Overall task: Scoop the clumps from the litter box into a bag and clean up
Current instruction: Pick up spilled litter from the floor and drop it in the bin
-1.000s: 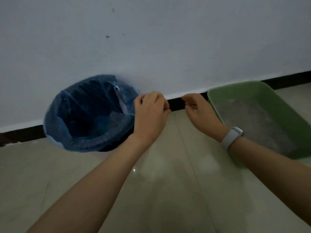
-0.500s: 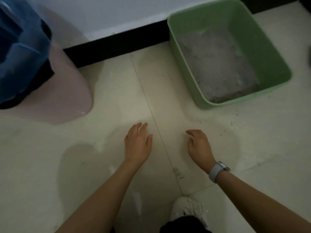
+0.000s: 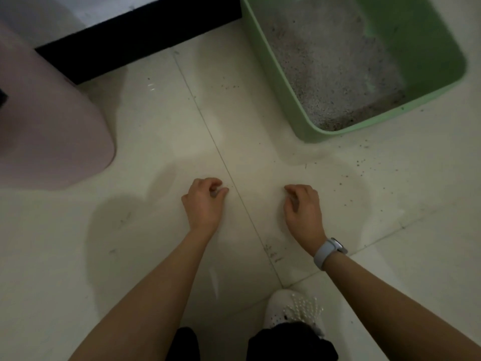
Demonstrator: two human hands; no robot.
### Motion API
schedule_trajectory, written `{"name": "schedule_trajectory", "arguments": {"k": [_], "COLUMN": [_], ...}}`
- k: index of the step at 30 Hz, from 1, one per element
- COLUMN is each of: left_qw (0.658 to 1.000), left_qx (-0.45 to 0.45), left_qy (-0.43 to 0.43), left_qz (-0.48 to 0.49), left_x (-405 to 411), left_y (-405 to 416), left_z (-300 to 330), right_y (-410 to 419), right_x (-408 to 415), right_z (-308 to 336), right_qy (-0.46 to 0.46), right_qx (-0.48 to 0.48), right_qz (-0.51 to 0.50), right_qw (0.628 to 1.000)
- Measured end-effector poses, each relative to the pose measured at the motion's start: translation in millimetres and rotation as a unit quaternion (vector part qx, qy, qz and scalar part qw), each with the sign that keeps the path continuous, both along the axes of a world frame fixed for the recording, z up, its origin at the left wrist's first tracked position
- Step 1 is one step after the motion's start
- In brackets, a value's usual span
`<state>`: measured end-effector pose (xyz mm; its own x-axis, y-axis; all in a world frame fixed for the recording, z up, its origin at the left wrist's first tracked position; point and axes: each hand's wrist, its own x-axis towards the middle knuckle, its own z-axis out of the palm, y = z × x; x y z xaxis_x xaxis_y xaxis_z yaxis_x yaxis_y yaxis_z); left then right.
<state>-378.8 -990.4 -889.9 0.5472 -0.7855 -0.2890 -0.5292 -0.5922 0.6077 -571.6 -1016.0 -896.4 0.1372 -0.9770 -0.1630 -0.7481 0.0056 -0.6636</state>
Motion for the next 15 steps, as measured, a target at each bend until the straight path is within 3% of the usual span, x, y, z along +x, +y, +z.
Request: {"name": "schedule_trajectory", "arguments": {"k": [5,15], "left_qw": [0.999,0.998], "left_qx": [-0.021,-0.015], "left_qy": [-0.03,-0.055], "left_qz": [-0.005,-0.041], "left_x": [-3,-2], "left_y": [-1,-3], "left_z": [-4,-10], "right_y": [2,28], "right_x": [-9,-28], "right_z": [8,-8], "right_qy": [-0.056,0.05], "right_qx": [0.009,-0.047], "right_qz": [-0.035,0.072], "right_qw": [0.998,0.995]}}
